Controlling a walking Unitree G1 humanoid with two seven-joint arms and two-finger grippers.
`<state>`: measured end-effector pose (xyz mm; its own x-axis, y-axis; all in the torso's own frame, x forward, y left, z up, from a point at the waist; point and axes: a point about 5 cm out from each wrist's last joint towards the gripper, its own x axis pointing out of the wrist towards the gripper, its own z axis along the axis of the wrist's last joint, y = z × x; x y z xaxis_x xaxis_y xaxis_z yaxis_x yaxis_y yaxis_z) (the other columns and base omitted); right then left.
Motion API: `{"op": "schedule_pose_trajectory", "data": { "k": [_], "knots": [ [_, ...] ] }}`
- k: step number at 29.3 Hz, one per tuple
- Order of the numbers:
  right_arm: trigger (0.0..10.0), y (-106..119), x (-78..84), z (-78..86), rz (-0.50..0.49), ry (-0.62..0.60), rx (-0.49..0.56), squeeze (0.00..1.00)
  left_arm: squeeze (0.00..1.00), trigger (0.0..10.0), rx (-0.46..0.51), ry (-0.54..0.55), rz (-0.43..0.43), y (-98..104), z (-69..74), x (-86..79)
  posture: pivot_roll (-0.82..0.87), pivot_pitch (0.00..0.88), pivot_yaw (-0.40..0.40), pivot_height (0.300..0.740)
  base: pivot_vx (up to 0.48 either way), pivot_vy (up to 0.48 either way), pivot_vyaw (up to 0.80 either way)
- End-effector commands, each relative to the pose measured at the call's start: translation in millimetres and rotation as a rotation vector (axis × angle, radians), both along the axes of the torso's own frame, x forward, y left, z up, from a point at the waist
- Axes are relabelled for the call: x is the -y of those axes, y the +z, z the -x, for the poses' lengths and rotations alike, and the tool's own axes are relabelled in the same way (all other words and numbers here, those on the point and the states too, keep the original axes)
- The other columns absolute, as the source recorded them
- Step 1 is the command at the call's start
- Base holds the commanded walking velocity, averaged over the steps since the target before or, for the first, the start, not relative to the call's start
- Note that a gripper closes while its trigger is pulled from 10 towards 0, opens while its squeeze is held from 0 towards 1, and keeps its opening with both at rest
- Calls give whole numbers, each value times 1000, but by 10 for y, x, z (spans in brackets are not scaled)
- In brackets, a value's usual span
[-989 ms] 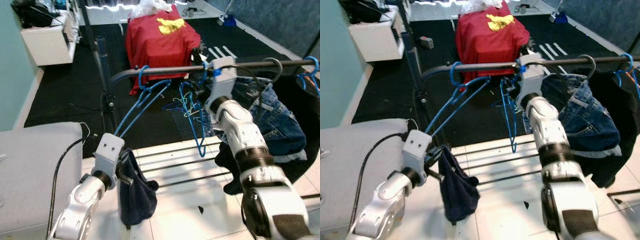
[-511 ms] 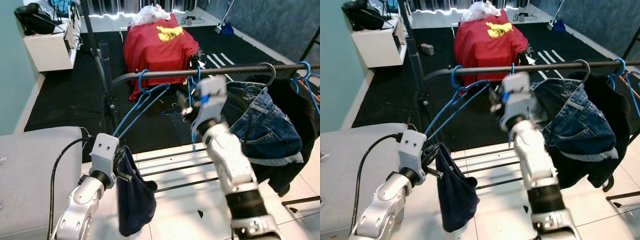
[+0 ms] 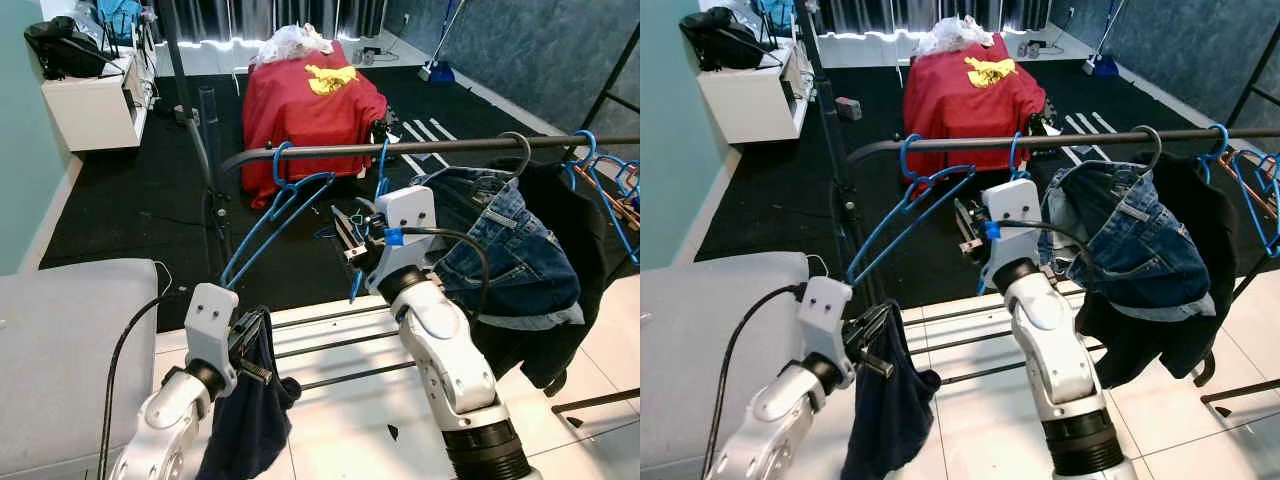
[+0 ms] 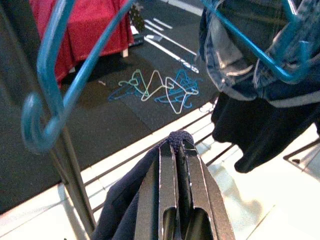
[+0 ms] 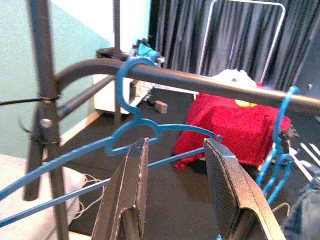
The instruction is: Hang hanger
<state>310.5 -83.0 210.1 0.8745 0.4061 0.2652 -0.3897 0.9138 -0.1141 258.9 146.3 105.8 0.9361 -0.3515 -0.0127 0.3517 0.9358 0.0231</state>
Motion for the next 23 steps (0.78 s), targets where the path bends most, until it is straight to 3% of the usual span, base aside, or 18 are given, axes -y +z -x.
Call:
{"op": "schedule_pose_trajectory", "data": {
  "k": [1, 5, 23],
  "knots": [
    [10000, 64, -38, 21, -1, 20, 36, 0, 0, 10000, -8, 17, -14, -55, 16, -76, -3, 42, -51, 740, 0, 0, 0],
    [10000, 120, -91, 32, 4, 56, 60, 0, 0, 10000, -28, 19, -60, -146, 53, -147, -6, 35, -57, 740, 0, 0, -105],
    [10000, 124, -151, 55, 19, 81, 70, 0, 0, 10000, -6, -24, -69, -206, 25, -53, 3, 0, -53, 740, 0, 0, -800]
  ]
}}
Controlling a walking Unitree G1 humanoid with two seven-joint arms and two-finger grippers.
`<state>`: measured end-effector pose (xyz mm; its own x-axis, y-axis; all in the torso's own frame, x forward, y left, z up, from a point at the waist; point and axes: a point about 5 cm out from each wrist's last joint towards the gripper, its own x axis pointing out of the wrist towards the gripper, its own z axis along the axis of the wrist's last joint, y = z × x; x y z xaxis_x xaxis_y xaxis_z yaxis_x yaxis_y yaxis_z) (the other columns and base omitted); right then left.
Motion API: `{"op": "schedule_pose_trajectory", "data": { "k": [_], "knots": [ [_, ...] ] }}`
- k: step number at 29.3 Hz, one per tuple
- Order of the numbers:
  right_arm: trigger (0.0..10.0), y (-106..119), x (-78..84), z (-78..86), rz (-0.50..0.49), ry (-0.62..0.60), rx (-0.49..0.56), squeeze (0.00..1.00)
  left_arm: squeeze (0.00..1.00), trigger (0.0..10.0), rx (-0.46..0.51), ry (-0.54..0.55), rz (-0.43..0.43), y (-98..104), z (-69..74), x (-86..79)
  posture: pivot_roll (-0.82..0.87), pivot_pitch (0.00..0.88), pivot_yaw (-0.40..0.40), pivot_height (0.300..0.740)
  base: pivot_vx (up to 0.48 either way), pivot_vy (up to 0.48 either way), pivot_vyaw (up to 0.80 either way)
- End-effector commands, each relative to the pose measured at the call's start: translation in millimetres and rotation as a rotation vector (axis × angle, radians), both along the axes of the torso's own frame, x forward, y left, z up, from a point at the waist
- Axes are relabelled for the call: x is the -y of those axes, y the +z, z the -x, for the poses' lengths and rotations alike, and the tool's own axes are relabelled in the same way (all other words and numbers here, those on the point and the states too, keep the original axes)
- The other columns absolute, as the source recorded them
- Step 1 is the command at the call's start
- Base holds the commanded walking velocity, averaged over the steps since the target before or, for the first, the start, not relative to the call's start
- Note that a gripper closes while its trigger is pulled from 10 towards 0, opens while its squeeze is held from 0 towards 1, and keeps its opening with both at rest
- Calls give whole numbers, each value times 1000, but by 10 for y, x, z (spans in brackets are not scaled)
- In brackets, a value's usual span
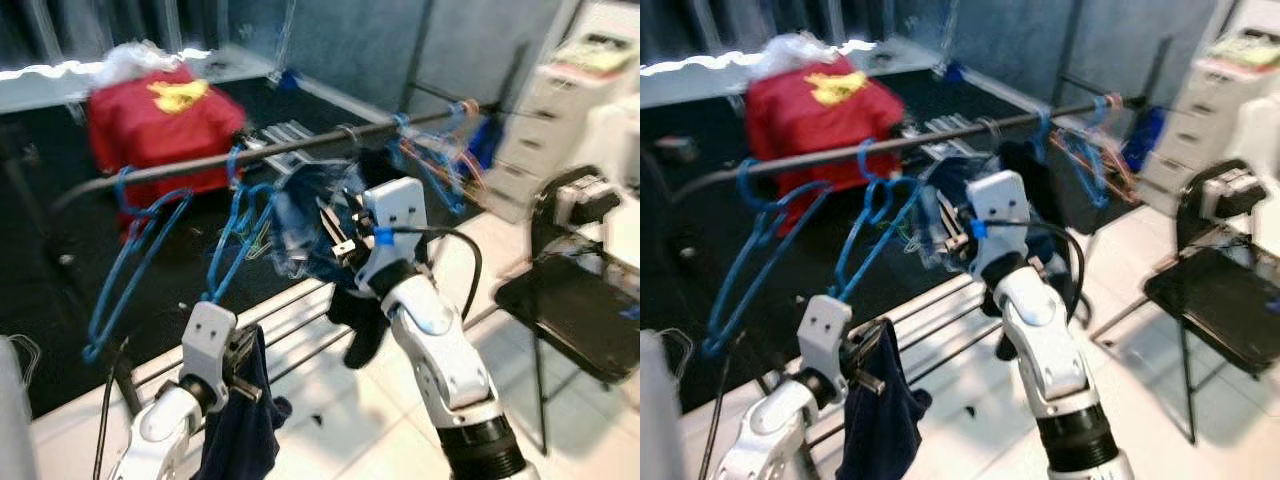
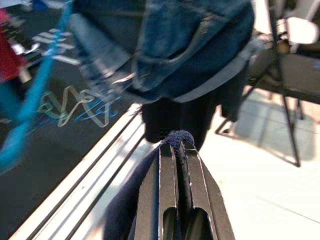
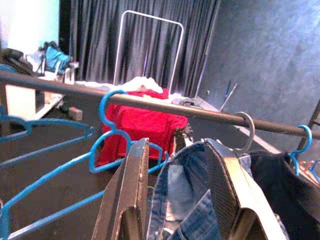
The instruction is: Hang hanger
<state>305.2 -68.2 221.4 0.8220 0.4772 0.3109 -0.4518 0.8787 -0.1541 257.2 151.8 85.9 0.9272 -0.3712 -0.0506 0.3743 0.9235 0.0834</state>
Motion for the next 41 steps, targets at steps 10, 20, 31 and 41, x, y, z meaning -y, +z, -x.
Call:
{"op": "schedule_pose_trajectory", "data": {
  "k": [10, 20, 31, 41],
  "knots": [
    [10000, -139, -33, 59, 74, 17, -11, 0, 0, 10000, 5, 12, 4, -55, -16, -4, -6, 11, -35, 740, 0, 0, -800],
    [10000, -549, 95, -22, 90, -36, -153, 0, 0, 10000, -22, 121, 24, -133, -90, -124, 6, 0, -41, 740, 0, 0, -800],
    [10000, -1539, 661, -88, 66, -268, -602, 0, 0, 10000, -111, 306, 43, -313, -229, -287, -2, 12, -30, 740, 0, 0, -800],
    [10000, -1922, 806, 90, 8, -367, -743, 0, 0, 10000, -136, 347, 36, -370, -287, -329, 3, 0, -25, 740, 0, 0, -800]
  ]
}}
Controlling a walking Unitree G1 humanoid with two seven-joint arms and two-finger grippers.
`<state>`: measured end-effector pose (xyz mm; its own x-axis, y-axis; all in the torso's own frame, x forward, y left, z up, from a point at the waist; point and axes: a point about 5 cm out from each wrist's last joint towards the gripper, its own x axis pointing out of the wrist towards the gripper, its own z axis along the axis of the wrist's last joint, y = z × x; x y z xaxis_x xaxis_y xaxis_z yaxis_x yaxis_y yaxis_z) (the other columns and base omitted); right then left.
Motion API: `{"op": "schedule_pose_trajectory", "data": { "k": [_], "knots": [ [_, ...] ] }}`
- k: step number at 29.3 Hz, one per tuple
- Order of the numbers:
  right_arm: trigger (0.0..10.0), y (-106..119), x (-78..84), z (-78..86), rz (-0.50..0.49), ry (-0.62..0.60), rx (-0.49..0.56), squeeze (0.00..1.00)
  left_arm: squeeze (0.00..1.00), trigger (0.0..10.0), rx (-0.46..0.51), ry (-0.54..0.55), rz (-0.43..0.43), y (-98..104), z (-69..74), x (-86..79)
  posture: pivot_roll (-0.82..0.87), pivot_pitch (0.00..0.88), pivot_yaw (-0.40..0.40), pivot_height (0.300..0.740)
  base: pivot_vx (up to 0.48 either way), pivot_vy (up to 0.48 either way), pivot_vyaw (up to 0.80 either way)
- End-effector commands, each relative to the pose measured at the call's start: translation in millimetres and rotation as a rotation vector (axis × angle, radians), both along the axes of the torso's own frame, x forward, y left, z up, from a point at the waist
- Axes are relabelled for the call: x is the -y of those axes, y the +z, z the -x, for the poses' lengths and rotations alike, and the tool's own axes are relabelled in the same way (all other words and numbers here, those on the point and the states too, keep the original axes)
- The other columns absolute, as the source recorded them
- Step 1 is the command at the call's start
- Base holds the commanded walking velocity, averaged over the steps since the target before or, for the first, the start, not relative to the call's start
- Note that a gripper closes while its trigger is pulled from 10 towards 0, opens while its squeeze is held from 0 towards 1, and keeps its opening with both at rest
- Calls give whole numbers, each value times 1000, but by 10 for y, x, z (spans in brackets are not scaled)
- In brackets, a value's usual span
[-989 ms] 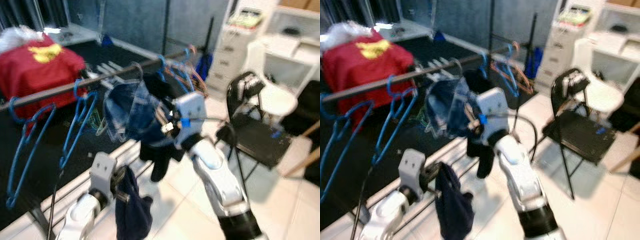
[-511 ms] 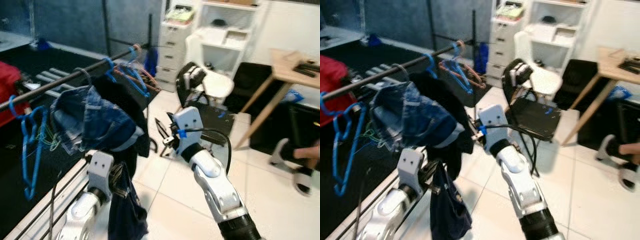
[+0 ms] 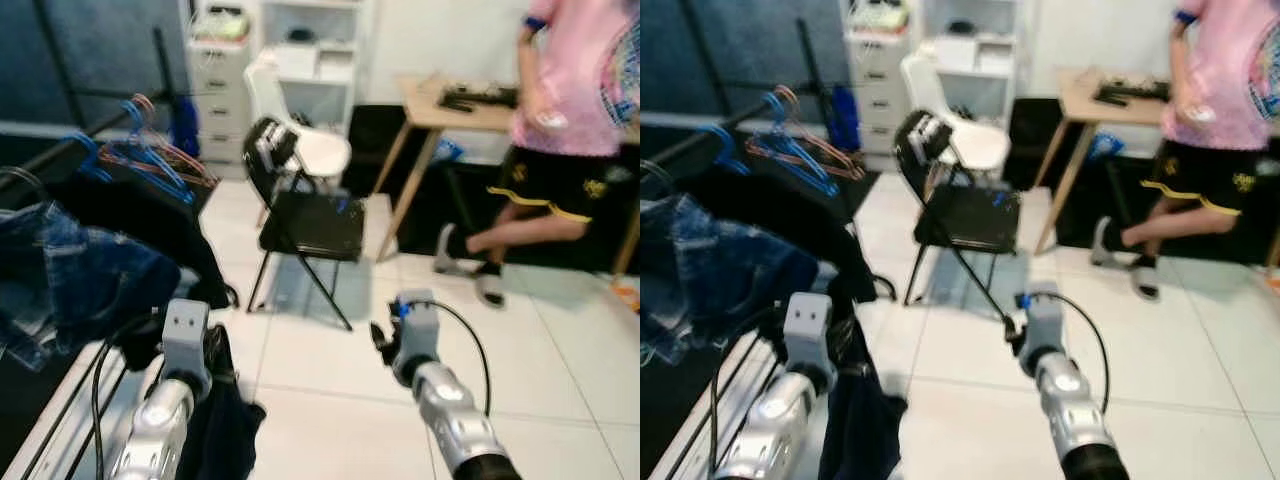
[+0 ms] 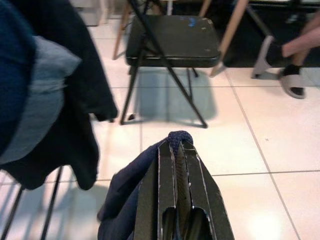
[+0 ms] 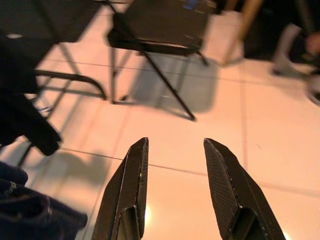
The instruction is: Hang hanger
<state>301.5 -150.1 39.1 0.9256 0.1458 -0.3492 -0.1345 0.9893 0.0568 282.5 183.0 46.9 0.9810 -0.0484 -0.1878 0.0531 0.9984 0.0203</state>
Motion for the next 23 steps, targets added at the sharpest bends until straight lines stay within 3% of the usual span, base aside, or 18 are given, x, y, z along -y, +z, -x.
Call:
{"op": "schedule_pose_trajectory", "data": {
  "k": [1, 10, 23],
  "knots": [
    [10000, -146, 0, 64, 14, -10, -42, 0, 0, 10000, 12, 4, 1, 14, -45, -20, 5, 0, -24, 740, 0, 0, -800],
    [10000, -286, 44, 105, 71, -12, -57, 0, 0, 10000, 17, 36, 9, -18, -50, -41, 12, 0, -27, 740, 0, 0, -800],
    [10000, -288, 5, 65, 36, -40, -54, 0, 0, 10000, 3, 53, -1, -20, -107, -38, 16, 0, -17, 740, 0, 0, -800]
  ]
}}
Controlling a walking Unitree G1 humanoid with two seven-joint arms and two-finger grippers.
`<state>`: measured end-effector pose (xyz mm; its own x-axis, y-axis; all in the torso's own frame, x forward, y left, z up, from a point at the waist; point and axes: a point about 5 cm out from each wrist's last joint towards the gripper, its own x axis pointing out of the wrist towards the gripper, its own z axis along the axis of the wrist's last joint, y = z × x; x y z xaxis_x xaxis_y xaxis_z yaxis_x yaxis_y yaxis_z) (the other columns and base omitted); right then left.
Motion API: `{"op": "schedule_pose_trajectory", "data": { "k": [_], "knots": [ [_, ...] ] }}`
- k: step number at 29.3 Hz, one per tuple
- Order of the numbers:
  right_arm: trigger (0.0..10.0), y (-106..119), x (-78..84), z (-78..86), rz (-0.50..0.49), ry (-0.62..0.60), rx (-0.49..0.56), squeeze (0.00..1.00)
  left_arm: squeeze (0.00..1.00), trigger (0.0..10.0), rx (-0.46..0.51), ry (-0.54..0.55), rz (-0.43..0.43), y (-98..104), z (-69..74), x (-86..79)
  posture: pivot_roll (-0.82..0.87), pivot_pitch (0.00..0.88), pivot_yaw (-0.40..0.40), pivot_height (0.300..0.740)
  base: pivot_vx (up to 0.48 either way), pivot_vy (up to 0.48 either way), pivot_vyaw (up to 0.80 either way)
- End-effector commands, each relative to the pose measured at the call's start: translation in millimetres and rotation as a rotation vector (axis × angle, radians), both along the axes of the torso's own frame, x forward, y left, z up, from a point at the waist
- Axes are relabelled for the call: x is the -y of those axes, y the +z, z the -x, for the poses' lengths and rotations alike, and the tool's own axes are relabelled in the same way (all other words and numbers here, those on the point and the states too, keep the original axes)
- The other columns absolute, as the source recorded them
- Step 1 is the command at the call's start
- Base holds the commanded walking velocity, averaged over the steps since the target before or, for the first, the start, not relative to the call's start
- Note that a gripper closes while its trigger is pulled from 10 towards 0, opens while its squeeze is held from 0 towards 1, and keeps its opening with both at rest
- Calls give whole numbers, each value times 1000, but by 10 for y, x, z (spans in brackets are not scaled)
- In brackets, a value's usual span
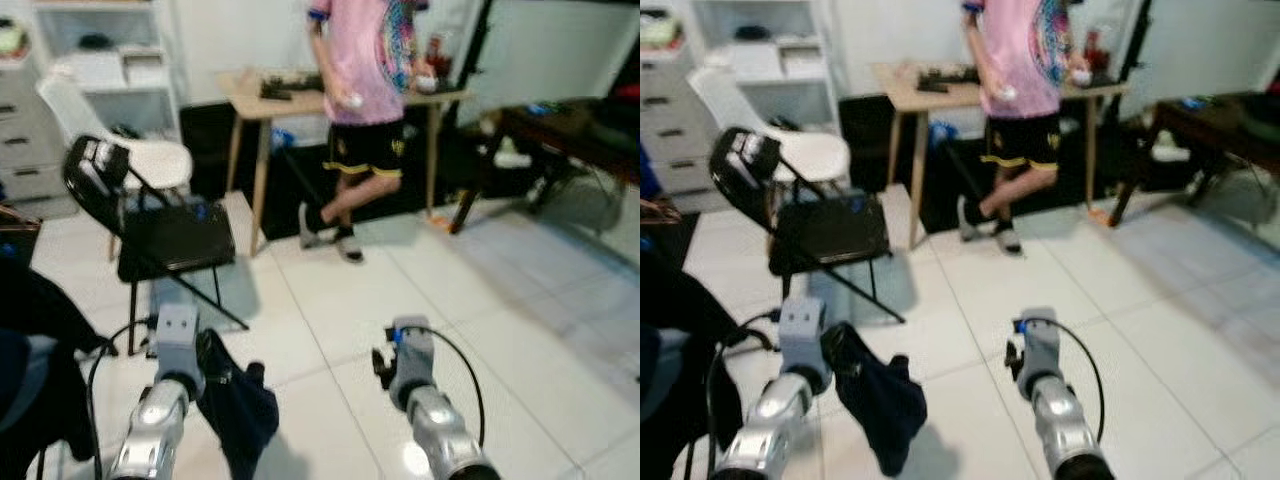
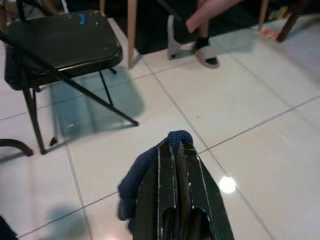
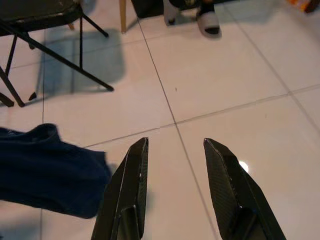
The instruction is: Hang hanger
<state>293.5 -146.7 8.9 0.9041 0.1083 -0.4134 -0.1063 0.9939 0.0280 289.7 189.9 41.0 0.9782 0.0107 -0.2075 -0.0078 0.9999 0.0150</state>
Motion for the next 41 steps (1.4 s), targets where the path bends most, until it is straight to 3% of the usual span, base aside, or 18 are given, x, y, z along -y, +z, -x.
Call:
{"op": "schedule_pose_trajectory", "data": {
  "k": [1, 7, 23, 41],
  "knots": [
    [10000, 14, 39, -15, -1, -14, 12, 0, 0, 10000, 23, -8, -6, 39, -35, 32, 16, 0, -17, 740, 0, 0, -800],
    [10000, 11, -65, -15, 3, 71, 15, 0, 0, 10000, 54, -20, -11, 88, -34, 70, 21, 0, -21, 740, 0, 0, -800],
    [10000, 146, -132, -100, -38, 87, 110, 0, 0, 10000, 82, -31, -7, 105, -21, 85, 18, 0, -10, 740, 0, 0, -800],
    [10000, 107, -128, -96, -71, 69, 85, 0, 0, 10000, 89, -40, -4, 127, -48, 111, 24, 0, -14, 740, 0, 0, -783]
  ]
}}
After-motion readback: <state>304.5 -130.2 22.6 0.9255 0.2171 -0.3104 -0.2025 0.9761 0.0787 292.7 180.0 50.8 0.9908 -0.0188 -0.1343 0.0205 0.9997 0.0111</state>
